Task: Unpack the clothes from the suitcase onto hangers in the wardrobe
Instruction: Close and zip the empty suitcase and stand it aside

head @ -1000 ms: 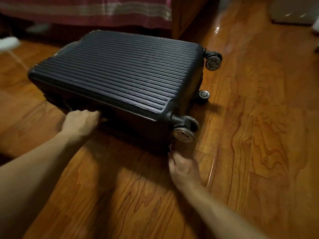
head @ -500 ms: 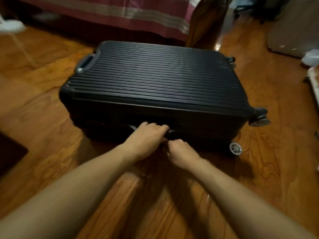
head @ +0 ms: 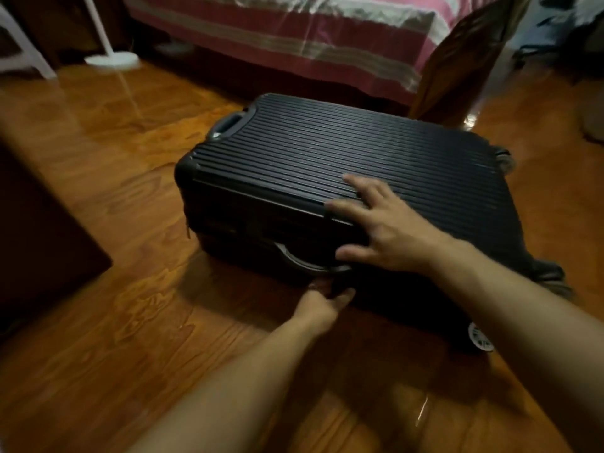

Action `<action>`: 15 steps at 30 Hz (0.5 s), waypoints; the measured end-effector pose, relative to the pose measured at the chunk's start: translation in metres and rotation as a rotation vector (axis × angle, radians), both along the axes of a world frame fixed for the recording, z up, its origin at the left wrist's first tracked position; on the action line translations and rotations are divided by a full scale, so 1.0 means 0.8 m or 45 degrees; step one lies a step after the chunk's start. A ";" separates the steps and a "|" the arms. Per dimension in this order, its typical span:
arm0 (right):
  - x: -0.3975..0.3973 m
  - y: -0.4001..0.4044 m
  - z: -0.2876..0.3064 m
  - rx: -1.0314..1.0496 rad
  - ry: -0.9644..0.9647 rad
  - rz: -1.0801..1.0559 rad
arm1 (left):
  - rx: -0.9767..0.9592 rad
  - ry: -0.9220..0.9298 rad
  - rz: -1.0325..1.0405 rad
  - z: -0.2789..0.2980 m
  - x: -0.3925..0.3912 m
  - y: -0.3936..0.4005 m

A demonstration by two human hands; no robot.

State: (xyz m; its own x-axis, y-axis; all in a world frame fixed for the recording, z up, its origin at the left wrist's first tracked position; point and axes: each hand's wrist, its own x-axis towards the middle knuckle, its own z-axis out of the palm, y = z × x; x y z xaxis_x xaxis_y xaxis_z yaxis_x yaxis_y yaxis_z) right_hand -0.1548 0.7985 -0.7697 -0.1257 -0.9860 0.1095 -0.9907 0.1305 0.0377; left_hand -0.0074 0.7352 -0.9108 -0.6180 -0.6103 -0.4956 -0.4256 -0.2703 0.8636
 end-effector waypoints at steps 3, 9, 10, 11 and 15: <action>0.026 -0.006 -0.017 0.114 0.287 0.165 | -0.011 -0.019 0.087 -0.045 -0.033 0.002; 0.076 -0.028 -0.050 0.141 0.336 0.031 | -0.484 -0.273 -0.038 -0.023 -0.004 -0.001; 0.076 -0.028 -0.051 0.067 0.328 0.059 | -0.475 -0.314 -0.044 -0.004 0.011 -0.004; 0.067 -0.023 -0.048 -0.048 0.298 0.063 | -0.649 -0.422 -0.082 -0.004 0.022 -0.015; -0.016 0.032 0.007 -0.416 0.208 -0.495 | -0.922 -0.621 0.071 0.007 0.071 -0.068</action>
State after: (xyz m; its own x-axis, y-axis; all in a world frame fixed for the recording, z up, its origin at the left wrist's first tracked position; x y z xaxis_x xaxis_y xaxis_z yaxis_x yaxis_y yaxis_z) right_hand -0.1675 0.8243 -0.7639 -0.4305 -0.7812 0.4521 -0.8516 0.5176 0.0835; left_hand 0.0498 0.6804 -0.9051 -0.3981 -0.9004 -0.1754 -0.7947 0.2430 0.5563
